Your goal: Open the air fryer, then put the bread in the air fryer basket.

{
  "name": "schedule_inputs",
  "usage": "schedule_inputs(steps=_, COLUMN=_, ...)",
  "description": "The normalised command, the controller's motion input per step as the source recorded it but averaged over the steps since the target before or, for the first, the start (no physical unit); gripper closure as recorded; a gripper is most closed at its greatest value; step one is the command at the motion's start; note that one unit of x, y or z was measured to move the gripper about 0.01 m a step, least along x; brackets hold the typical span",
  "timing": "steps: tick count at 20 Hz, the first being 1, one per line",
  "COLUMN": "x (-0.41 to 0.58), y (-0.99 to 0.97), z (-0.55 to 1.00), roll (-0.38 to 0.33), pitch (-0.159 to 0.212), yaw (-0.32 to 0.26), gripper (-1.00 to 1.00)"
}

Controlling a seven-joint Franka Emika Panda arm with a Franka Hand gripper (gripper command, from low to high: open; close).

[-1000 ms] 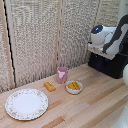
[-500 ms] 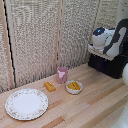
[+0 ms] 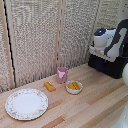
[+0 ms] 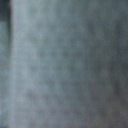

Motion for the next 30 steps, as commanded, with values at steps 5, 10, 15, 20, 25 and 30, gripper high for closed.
schedule_inputs(steps=5, x=0.232, y=0.48, z=0.07, roll=0.235, pitch=0.294, yaw=0.006, gripper=1.0)
schedule_inputs(steps=10, x=0.18, y=0.65, z=0.24, roll=0.257, pitch=0.137, yaw=-0.021, gripper=1.0)
schedule_inputs(steps=15, x=0.028, y=0.66, z=0.42, roll=0.217, pitch=0.041, yaw=-0.043, gripper=1.0)
schedule_inputs(steps=20, x=0.0, y=0.65, z=0.64, roll=0.135, pitch=0.001, yaw=-0.043, gripper=1.0)
schedule_inputs(steps=25, x=-0.051, y=0.67, z=0.68, roll=0.107, pitch=0.001, yaw=-0.025, gripper=1.0)
schedule_inputs(steps=30, x=-0.148, y=0.67, z=0.67, roll=0.091, pitch=0.0, yaw=-0.026, gripper=1.0)
